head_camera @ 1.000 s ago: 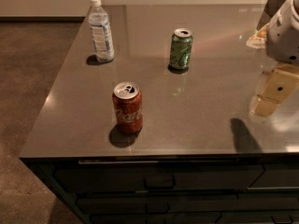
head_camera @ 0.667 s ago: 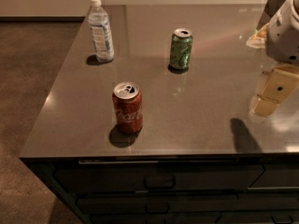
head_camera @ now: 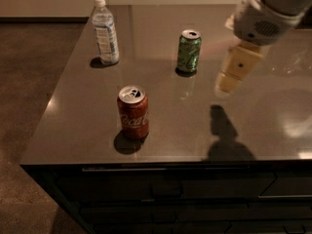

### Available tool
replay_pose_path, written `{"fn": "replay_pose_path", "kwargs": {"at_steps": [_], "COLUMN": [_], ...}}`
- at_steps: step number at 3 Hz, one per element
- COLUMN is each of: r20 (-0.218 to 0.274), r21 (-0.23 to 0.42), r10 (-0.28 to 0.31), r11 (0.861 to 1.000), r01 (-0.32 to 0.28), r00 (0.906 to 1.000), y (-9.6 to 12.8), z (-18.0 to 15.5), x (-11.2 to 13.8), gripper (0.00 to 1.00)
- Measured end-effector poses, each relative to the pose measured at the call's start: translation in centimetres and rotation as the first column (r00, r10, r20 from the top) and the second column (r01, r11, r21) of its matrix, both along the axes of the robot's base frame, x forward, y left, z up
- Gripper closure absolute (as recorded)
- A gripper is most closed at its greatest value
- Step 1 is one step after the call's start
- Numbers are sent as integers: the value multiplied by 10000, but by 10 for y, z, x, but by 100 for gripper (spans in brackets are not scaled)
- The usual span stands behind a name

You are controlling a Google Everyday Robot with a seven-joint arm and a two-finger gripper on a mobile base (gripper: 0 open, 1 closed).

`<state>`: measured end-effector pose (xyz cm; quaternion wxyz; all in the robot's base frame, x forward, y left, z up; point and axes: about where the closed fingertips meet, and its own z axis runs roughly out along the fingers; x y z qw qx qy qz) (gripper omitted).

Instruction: Knock blue plastic bottle over

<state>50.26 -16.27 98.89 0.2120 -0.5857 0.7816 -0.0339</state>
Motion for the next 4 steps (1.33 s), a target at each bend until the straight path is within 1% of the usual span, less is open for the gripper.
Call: {"fn": "replay_pose_path", "kwargs": {"at_steps": [1, 2, 3, 4], "r20": [274, 490, 450, 149], "r21": [572, 1301, 2147, 3250], "r10": [13, -203, -655, -872], "r11": [9984, 9914, 9752, 9425], "r01": [-29, 138, 544, 776], "r00": [9996, 9986, 9968, 9961], "y": [25, 45, 58, 102], "z": [5, 8, 4, -9], "x": [42, 93, 145, 195], "gripper": [0, 0, 0, 0]}}
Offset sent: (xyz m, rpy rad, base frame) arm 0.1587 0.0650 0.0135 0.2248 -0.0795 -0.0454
